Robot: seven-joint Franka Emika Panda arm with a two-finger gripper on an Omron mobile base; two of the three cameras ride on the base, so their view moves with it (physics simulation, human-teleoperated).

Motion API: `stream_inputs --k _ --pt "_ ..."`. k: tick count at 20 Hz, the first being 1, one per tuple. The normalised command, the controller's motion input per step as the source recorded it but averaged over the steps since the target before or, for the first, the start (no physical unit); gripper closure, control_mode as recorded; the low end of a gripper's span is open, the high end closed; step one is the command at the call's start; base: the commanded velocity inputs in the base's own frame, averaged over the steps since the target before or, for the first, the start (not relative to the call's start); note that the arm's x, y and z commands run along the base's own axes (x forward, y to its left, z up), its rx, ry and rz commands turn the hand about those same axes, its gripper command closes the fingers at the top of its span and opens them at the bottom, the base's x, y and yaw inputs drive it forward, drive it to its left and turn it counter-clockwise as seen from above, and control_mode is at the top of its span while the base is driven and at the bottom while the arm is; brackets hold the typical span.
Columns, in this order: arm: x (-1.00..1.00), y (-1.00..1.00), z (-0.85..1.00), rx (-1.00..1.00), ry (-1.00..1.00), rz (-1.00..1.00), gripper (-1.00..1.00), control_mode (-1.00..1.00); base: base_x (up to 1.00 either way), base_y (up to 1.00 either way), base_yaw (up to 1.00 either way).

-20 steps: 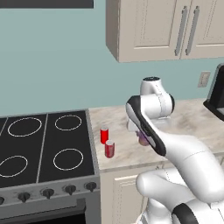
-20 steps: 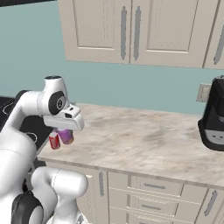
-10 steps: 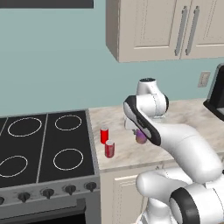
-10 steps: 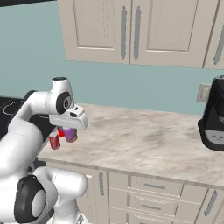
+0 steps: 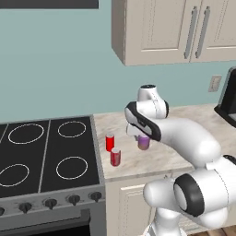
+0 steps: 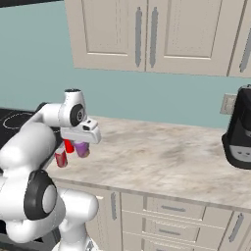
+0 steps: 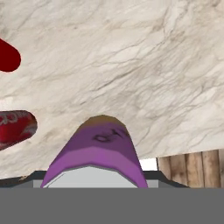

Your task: Four empty soda cans are scattered around the kitchen. Gather all the cans and cluster them next to the stove for recycling.

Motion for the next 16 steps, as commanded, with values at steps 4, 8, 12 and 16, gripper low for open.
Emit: stream_inputs --k 4,8,12,16 --pt "0.37 0.03 -0.23 0.0 0.05 0.0 1.0 -1.0 0.0 0.0 0.0" --pt "0.38 0.02 -0.19 0.0 0.03 0.0 1.0 -1.0 0.0 0.0 0.0" --pt "0.35 0.06 -0.21 0.0 0.03 0.0 1.0 -1.0 0.0 0.0 0.0" --pt "0.31 0.11 -0.2 0.0 0.02 0.0 1.0 -1.0 0.0 0.0 0.0"
